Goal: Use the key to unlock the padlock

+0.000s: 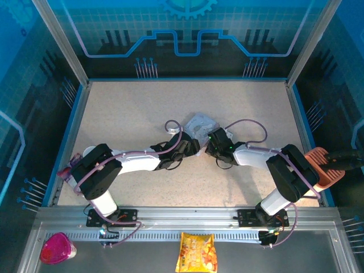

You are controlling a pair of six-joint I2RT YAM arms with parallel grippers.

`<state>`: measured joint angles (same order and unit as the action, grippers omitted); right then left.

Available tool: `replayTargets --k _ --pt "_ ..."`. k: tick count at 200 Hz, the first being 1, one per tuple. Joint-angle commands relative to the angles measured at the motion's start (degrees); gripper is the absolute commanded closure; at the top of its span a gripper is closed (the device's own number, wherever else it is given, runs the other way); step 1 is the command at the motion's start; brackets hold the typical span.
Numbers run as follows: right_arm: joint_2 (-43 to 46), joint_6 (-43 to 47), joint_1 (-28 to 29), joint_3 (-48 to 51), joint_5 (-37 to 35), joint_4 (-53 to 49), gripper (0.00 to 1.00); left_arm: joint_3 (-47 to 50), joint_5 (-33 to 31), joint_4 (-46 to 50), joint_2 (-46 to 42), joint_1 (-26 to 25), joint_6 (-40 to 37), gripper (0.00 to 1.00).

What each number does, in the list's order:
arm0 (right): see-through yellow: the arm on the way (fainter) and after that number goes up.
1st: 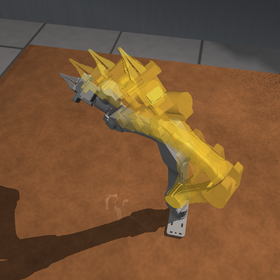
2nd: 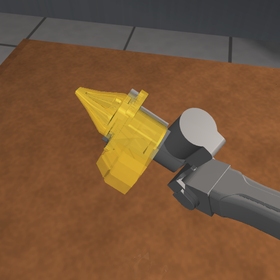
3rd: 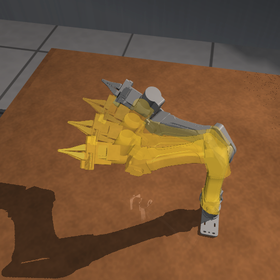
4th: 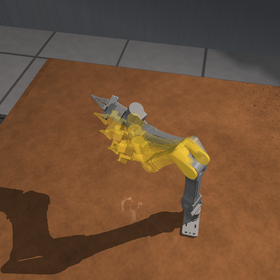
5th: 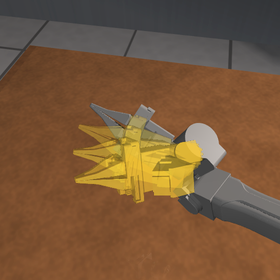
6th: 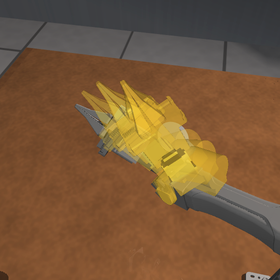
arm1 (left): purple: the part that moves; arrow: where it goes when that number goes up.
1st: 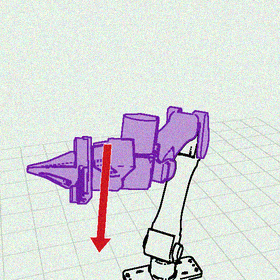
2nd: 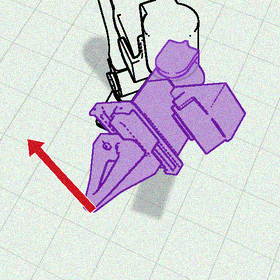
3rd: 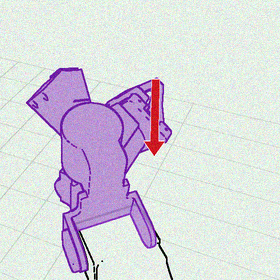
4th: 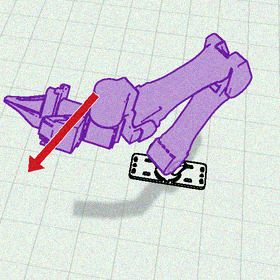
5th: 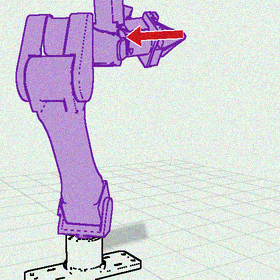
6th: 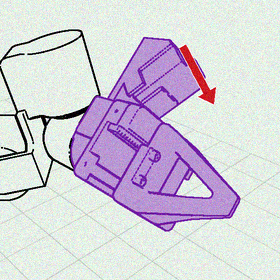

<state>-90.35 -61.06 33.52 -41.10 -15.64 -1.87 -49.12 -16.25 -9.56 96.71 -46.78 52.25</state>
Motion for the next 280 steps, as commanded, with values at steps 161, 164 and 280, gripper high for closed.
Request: replayTargets --k 161,164,280 --pt "2.1 -5.4 -6.1 -2.4 5.5 0.4 1.0 -1.3 0.3 9.7 5.6 -2.7 -0.5 0.37" --pt "1.9 -5.5 -6.1 -2.5 5.6 0.6 1.0 -1.4 0.2 9.8 5.5 -2.8 -0.5 0.37" --pt "11.1 8.1 -9.3 5.0 7.6 -3.5 1.0 -0.2 3.1 7.2 -0.2 -1.2 -8.3 0.31"
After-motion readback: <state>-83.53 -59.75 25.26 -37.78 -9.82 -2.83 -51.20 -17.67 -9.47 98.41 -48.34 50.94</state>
